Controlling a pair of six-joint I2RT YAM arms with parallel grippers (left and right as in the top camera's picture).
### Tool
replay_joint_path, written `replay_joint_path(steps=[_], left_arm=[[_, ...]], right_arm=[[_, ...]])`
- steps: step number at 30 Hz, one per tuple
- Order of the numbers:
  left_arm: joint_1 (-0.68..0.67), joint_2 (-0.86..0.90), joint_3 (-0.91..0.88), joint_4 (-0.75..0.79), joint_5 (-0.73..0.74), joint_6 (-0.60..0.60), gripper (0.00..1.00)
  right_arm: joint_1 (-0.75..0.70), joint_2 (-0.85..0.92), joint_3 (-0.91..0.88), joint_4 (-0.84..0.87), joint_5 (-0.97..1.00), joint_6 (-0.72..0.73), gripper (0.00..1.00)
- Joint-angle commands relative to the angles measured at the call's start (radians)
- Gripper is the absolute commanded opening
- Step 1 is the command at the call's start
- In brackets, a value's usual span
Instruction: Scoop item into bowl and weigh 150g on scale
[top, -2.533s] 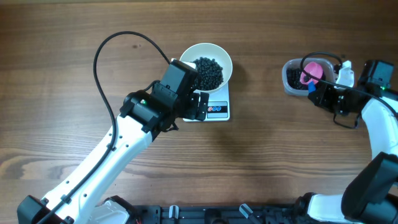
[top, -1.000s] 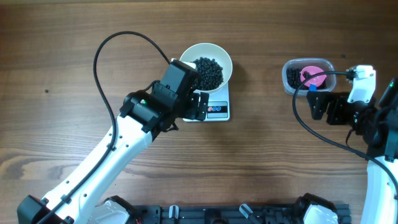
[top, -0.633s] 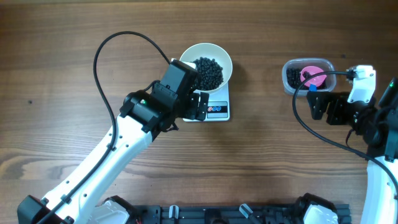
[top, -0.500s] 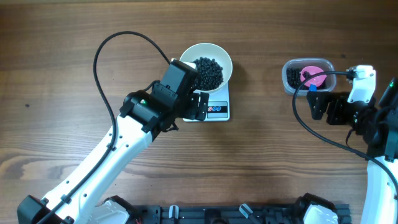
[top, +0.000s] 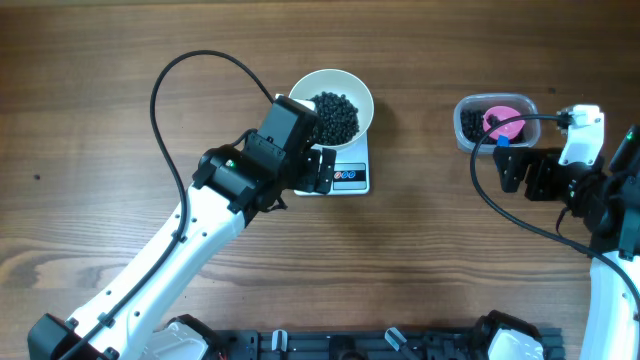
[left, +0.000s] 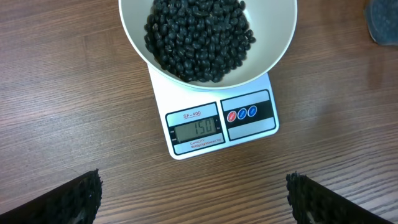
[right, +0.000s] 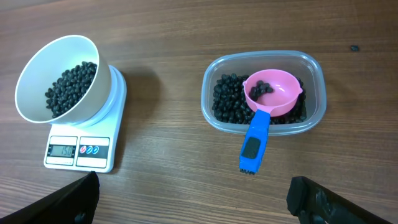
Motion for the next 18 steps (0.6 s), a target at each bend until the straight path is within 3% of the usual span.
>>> replay_joint_path(steps=[1,7,13,18], left_arm=[[-0.004,-0.014,-0.006,0.000,0.008,-0.009,1.00],[-0.004,-0.014,-0.006,0.000,0.008,-0.009,1.00],[-0.004,-0.014,-0.006,0.000,0.008,-0.009,1.00],[-0.004,-0.014,-0.006,0.000,0.008,-0.009,1.00]], right_arm=[[0.053,-0.097,-0.028,0.008,-0.021,-0.111,1.00],[0.114,-0.374,-0.192,0.136,0.050,-0.158,1.00],[0.150,-0.460,-0.343,0.281,0.055,-0.188,1.00],[0.265,-0.656,-0.538,0.432,0.136,-0.201,1.00]])
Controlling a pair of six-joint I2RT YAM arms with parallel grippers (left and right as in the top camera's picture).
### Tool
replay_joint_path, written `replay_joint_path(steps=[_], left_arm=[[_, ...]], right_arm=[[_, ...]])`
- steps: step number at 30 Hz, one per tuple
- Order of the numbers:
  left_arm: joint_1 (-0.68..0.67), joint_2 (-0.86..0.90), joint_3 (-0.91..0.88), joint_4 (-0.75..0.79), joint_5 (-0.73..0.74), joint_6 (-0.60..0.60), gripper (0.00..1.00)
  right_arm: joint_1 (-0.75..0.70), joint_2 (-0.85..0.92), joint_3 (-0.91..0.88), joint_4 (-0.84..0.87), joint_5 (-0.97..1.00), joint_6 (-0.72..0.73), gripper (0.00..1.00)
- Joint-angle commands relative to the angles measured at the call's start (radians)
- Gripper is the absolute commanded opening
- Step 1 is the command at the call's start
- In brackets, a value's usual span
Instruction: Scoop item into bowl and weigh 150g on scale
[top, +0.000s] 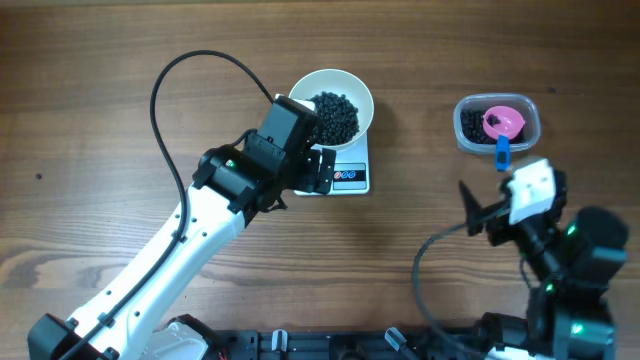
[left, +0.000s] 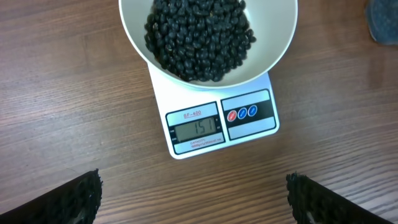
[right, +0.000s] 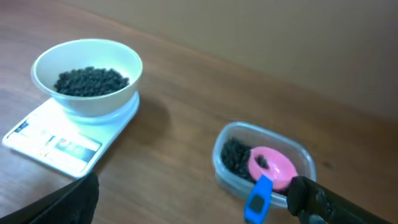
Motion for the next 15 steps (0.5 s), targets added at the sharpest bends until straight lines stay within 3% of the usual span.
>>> replay_joint_path(steps=[1,15], left_arm=[[-0.004,-0.014,-0.006,0.003,0.008,-0.009,1.00],[-0.004,-0.014,-0.006,0.003,0.008,-0.009,1.00]], right_arm=[[0.045,-0.144,-0.111,0.058,0.046,-0.019,1.00],[0.045,-0.439,-0.448,0.371,0.033,-0.019,1.00]])
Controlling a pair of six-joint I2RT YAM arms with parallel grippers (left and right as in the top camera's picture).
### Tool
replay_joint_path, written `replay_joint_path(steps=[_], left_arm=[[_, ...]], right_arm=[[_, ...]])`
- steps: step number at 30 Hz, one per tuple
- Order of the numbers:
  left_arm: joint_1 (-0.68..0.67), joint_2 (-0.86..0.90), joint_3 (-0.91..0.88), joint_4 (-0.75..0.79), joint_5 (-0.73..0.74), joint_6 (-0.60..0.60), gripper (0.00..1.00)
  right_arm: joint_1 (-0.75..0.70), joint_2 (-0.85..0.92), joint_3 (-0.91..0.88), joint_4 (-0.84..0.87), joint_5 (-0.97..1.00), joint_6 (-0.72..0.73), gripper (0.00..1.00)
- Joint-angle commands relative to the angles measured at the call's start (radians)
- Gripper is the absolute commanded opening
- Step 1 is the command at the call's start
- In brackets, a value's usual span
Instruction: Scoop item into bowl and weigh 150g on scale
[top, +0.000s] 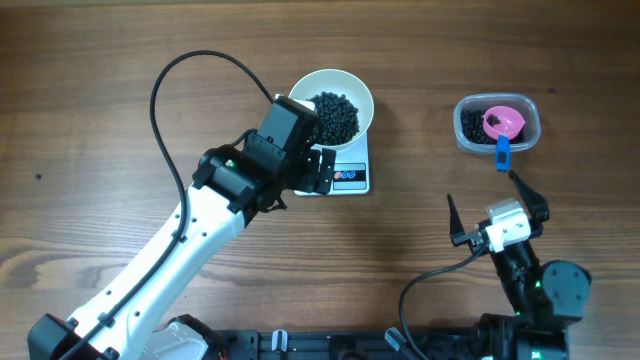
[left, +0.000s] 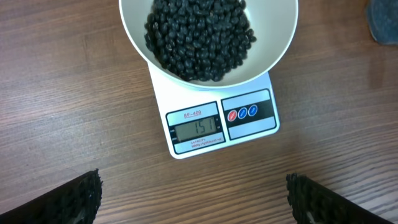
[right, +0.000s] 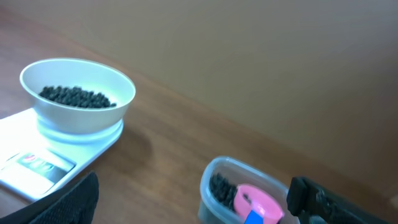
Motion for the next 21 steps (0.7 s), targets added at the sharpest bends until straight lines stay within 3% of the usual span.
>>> replay_joint_path(steps=[1,21], left_arm=[[-0.004,-0.014,-0.006,0.003,0.009,-0.009,1.00],[-0.004,-0.014,-0.006,0.003,0.009,-0.009,1.00]], right_arm=[[0.005,-0.066,-0.066,0.037,0.010,0.000,1.00],[0.048,-0.098,-0.171,0.171,0.087,0.251,0.99]])
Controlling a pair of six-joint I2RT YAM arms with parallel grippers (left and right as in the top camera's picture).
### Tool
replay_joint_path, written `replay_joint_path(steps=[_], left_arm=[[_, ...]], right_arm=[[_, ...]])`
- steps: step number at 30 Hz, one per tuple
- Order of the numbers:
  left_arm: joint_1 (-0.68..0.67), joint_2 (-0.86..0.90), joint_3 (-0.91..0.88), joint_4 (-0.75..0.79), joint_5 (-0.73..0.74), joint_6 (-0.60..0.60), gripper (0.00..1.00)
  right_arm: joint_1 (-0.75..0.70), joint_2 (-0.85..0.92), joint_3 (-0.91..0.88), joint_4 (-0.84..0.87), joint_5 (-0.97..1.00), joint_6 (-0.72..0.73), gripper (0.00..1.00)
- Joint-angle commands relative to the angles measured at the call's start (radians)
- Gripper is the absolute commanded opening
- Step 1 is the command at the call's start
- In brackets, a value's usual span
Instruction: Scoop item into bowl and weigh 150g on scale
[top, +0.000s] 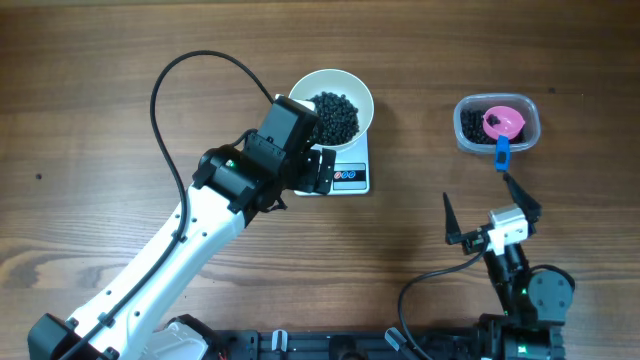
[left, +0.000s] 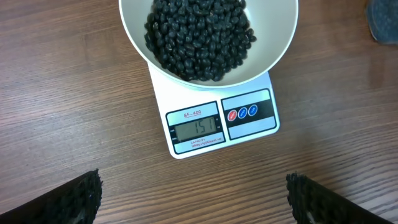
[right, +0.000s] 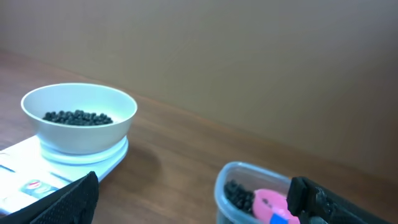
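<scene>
A white bowl (top: 335, 110) of black beans sits on the white scale (top: 347, 179), whose display (left: 198, 129) reads 151. My left gripper (left: 193, 193) hangs open over bare table just in front of the scale, holding nothing. At the right stands a clear tub (top: 497, 123) of beans with the pink scoop (top: 503, 124) lying in it, its blue handle over the near rim. My right gripper (top: 485, 208) is open and empty, drawn back near the table's front edge. It points level across the table, with the bowl (right: 79, 116) and tub (right: 249, 186) ahead of it.
The left arm's black cable (top: 165, 90) loops over the table left of the bowl. The wooden tabletop (top: 420, 230) lies bare between the scale and the right gripper. A plain wall (right: 249, 62) rises behind the table.
The right gripper has drawn back a little more toward the front edge and its view has levelled slightly. The left arm, bowl, scale and scoop have not moved; the display still reads 151.
The right gripper first stood open beside the tub with the scoop lying inside and the display at 150. Then it was farther back toward the front edge, tilted up, and the display read 151. The left gripper stayed open over the scale throughout.
</scene>
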Motion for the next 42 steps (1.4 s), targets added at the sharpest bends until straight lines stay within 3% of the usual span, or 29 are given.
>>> replay_joint_path(steps=[1,17,21,42], left_arm=[[-0.004,-0.014,-0.005,0.002,0.009,-0.009,1.00],[-0.004,-0.014,-0.005,0.002,0.009,-0.009,1.00],[-0.004,-0.014,-0.005,0.002,0.008,-0.009,1.00],[-0.004,-0.014,-0.005,0.002,0.009,-0.009,1.00]], right_arm=[[0.018,-0.015,-0.010,0.008,0.070,0.084,1.00],[0.019,-0.016,-0.009,-0.013,0.188,0.130,1.00],[0.024,-0.016,-0.009,-0.016,0.200,0.206,1.00],[0.024,-0.016,-0.009,-0.014,0.203,0.202,1.00]])
